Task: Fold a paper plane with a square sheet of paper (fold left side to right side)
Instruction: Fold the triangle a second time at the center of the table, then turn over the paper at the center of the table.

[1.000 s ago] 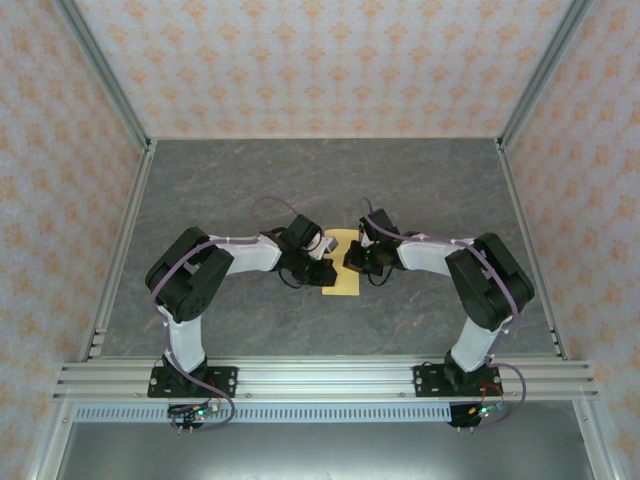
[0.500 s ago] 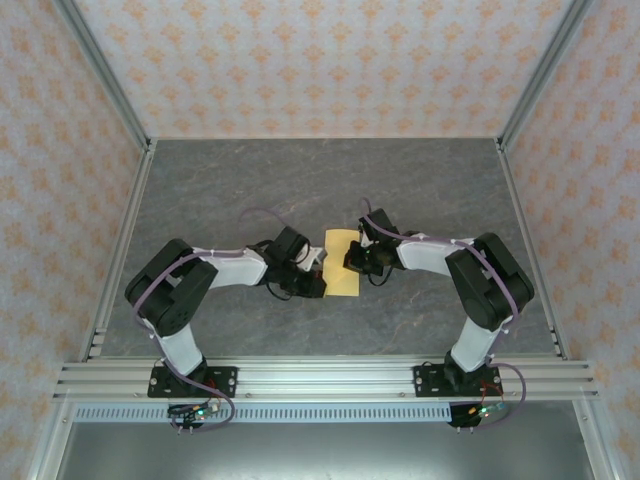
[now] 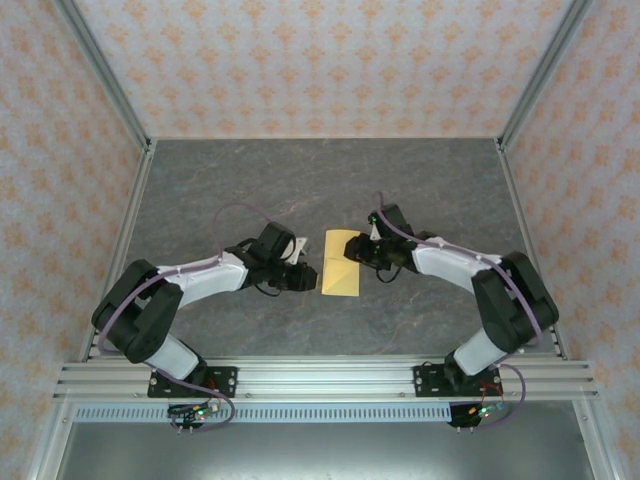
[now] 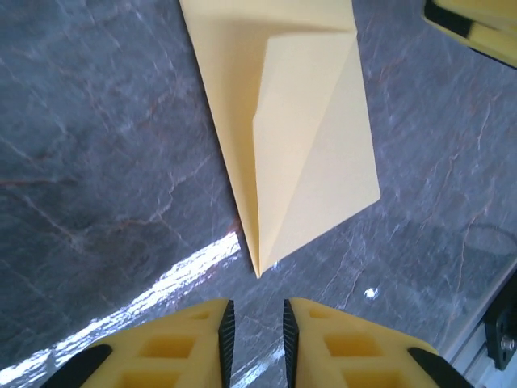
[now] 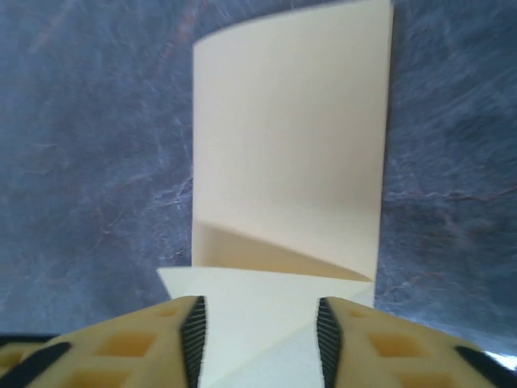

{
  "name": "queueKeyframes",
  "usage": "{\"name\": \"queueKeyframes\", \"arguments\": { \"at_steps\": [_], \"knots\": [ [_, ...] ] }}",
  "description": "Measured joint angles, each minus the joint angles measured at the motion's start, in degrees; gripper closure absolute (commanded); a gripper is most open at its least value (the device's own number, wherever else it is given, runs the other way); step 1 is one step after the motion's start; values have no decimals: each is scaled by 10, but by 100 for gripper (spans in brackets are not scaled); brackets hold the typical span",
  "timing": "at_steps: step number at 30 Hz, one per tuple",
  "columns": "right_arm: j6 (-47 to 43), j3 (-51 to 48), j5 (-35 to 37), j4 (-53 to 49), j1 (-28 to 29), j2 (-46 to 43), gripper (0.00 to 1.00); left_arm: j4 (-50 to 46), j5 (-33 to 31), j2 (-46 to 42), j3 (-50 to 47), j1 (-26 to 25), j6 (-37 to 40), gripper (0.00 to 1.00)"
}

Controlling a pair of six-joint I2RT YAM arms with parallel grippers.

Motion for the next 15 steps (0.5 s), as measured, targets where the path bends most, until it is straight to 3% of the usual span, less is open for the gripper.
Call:
{"name": "queueKeyframes", "arguments": {
  "at_steps": [6, 15],
  "knots": [
    [4, -59, -17, 22, -35, -31, 42, 39, -23, 6, 6, 0, -30, 61],
    [9, -78, -51, 43, -35, -31, 42, 100, -16, 87, 49, 0, -54, 60]
  ]
}}
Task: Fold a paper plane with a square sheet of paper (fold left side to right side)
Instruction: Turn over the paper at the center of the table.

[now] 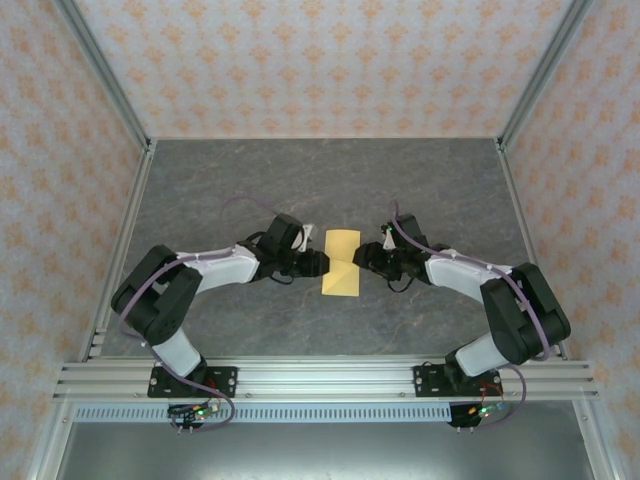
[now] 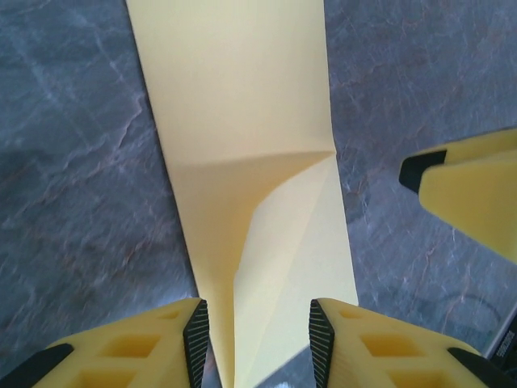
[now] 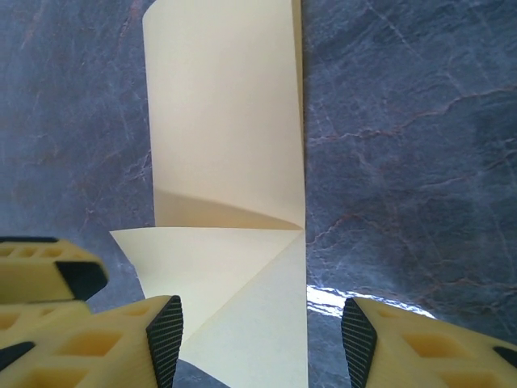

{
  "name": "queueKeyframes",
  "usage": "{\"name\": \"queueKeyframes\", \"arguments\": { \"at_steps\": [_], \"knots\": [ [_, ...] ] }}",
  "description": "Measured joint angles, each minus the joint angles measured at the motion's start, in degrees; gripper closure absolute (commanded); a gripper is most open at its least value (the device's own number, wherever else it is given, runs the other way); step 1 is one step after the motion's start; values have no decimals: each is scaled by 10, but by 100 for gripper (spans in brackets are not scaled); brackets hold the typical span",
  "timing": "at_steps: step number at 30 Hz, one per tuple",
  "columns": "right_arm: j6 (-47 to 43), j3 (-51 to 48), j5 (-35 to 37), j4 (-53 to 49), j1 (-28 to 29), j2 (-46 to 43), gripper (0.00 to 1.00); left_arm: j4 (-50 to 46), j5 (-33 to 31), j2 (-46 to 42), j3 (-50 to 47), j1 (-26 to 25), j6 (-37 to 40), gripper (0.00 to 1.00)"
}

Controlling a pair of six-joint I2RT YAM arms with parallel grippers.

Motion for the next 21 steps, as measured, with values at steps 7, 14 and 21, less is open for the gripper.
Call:
{"name": "queueKeyframes", "arguments": {
  "at_steps": [7, 14, 21],
  "knots": [
    [0, 0, -9, 5, 0, 0, 42, 15, 8, 51, 42, 0, -7, 64],
    [0, 0, -11, 5, 0, 0, 42, 10, 1, 60, 52, 0, -2, 79],
    [0, 0, -17, 9, 0, 3, 41, -7, -20, 60, 52, 0, 22, 93]
  ]
}}
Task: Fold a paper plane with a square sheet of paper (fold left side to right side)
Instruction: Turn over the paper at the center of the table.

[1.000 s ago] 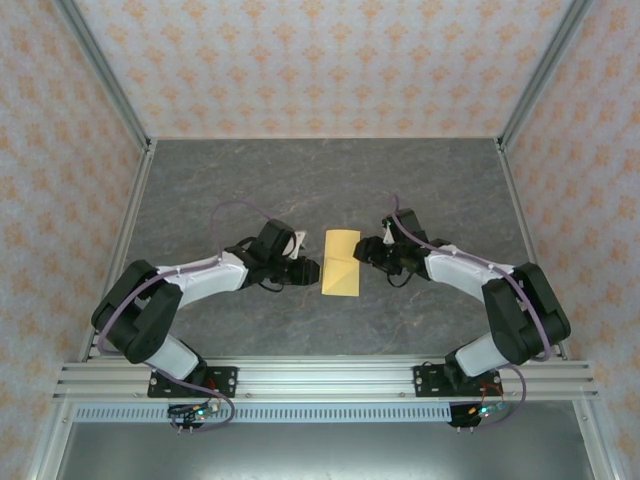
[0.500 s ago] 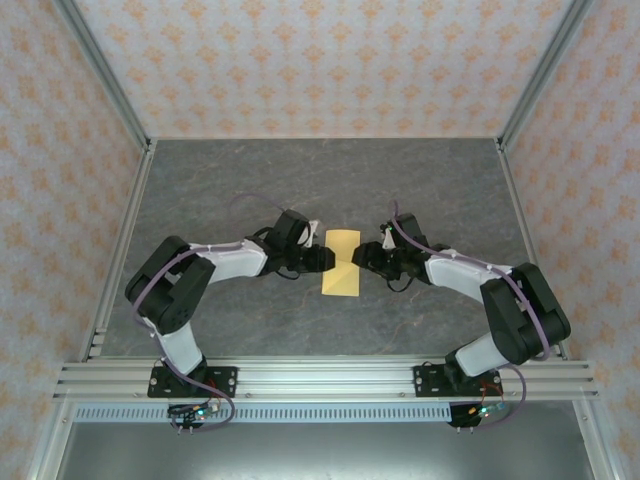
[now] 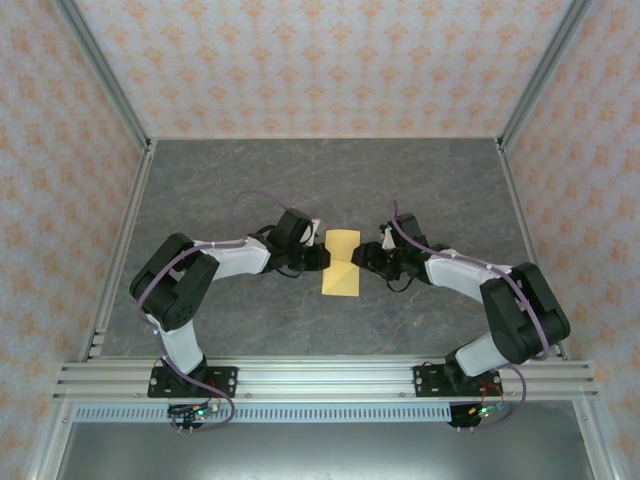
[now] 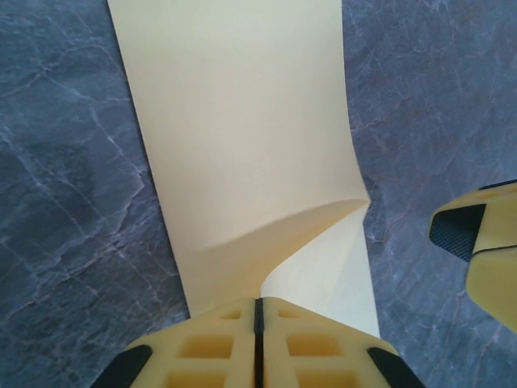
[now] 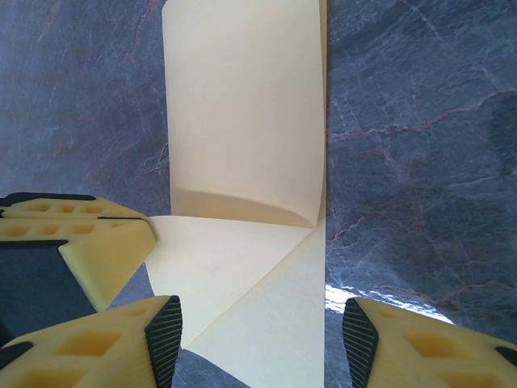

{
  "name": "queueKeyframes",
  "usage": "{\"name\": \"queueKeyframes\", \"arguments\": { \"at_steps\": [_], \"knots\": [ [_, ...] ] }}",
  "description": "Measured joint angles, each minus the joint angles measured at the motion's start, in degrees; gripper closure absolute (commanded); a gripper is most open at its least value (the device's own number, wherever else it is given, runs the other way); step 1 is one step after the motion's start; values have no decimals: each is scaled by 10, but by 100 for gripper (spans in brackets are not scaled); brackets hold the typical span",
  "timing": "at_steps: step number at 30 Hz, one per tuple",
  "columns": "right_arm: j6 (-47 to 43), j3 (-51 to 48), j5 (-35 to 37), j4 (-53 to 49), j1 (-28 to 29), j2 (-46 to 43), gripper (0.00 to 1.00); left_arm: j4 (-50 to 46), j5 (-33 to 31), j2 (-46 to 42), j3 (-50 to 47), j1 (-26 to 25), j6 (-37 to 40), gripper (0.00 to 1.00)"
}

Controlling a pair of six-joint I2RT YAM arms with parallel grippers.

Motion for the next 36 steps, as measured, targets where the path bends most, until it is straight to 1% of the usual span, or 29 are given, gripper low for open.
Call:
{"name": "queueKeyframes", "arguments": {
  "at_steps": [7, 10, 15, 18, 21, 22, 23, 24, 25, 27, 29, 30, 31, 32, 36],
  "knots": [
    [14, 0, -23, 33, 3, 24, 41, -13, -13, -9, -1, 0, 6, 93],
    [22, 0, -32, 51, 10, 36, 43, -13, -13, -15, -1, 0, 6, 93],
    [40, 6, -45, 82, 20, 73, 55, -14, -15, -19, -1, 0, 7, 93],
    [49, 12, -53, 92, 26, 92, 66, -16, -20, -21, -2, 0, 7, 90],
    [54, 17, -57, 107, 30, 98, 83, -19, -31, -32, -8, 0, 12, 79],
    [53, 17, -59, 111, 30, 98, 90, -20, -35, -40, -12, 1, 12, 75],
    [53, 18, -61, 115, 30, 98, 95, -22, -37, -51, -17, 3, 13, 68],
    [53, 19, -62, 117, 30, 98, 98, -22, -41, -61, -23, 6, 12, 61],
    [52, 20, -64, 119, 30, 98, 99, -22, -43, -77, -31, 12, 11, 53],
    [51, 22, -70, 123, 27, 98, 100, -23, -47, -114, -49, 26, 6, 41],
    [49, 22, -79, 128, 19, 91, 100, -26, -51, -161, -67, 43, -3, 27],
    [47, 22, -85, 130, 13, 85, 100, -26, -54, -182, -75, 51, -11, 18],
    [47, 22, -90, 133, 5, 73, 100, -25, -56, -209, -85, 61, -20, 6],
    [45, 22, -96, 136, -5, 58, 100, -23, -56, -240, -97, 71, -33, 0],
    [45, 26, -117, 151, -45, -19, 100, -4, -55, -339, -130, 94, -84, 0]
  ]
}}
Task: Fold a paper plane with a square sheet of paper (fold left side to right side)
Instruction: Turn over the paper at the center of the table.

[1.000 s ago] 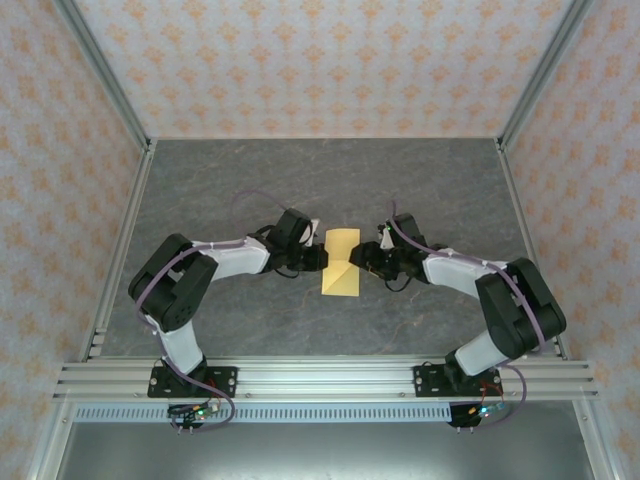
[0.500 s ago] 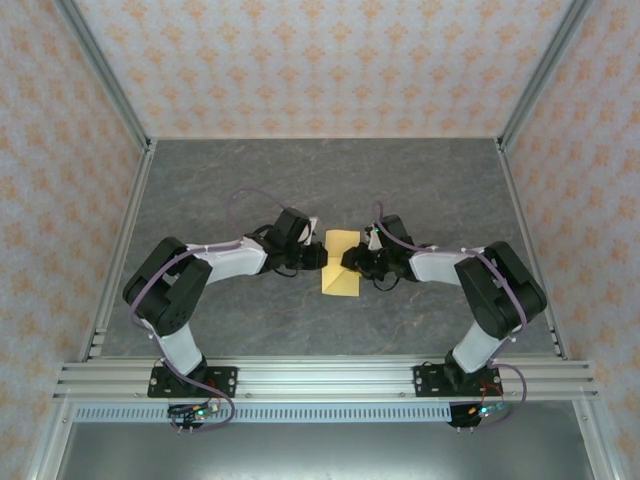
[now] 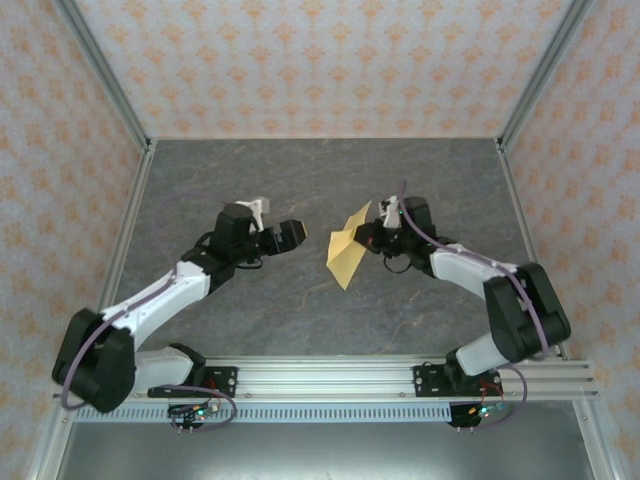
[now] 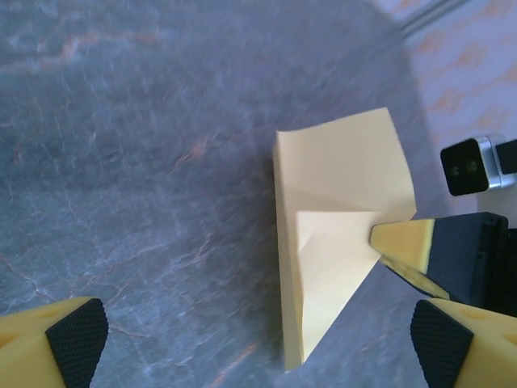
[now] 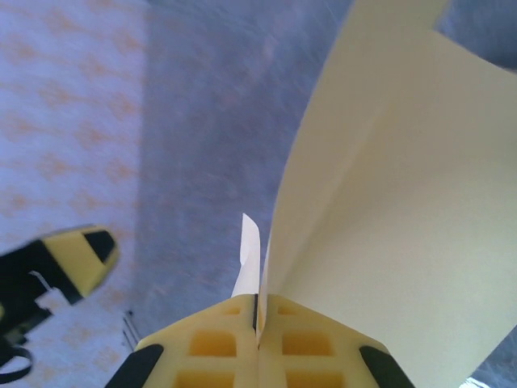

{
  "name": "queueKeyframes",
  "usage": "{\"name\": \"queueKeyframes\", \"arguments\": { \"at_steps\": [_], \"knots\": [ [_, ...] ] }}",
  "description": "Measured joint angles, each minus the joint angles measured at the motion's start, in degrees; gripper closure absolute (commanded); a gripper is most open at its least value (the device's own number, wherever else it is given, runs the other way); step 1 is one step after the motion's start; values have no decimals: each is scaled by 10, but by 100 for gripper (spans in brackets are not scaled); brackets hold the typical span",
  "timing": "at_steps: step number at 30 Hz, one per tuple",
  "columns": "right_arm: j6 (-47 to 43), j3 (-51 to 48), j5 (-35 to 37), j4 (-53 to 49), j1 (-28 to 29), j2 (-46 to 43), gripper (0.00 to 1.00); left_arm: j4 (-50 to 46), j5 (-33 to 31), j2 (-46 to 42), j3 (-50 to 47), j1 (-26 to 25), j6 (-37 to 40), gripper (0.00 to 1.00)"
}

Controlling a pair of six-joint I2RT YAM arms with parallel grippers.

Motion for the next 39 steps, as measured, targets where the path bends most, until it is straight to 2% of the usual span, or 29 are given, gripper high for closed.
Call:
{"name": "queueKeyframes", "arguments": {
  "at_steps": [5, 10, 17, 22, 26, 39],
  "knots": [
    [27, 44, -43, 37, -19, -73, 100, 50, 50, -68, 1, 0, -57, 0],
    [78, 84, -81, 90, -17, -108, 100, 117, 107, -72, 9, -1, -116, 1],
    [130, 111, -98, 121, 24, -125, 100, 230, 159, -64, 24, -2, -190, 2],
    [153, 116, -98, 131, 57, -125, 99, 269, 164, -52, 37, -27, -216, 6],
    [171, 119, -98, 145, 70, -125, 99, 284, 163, -41, 47, -50, -224, 16],
    [211, 115, -96, 183, 71, -125, 95, 290, 160, -40, 65, -54, -226, 71]
  ]
}}
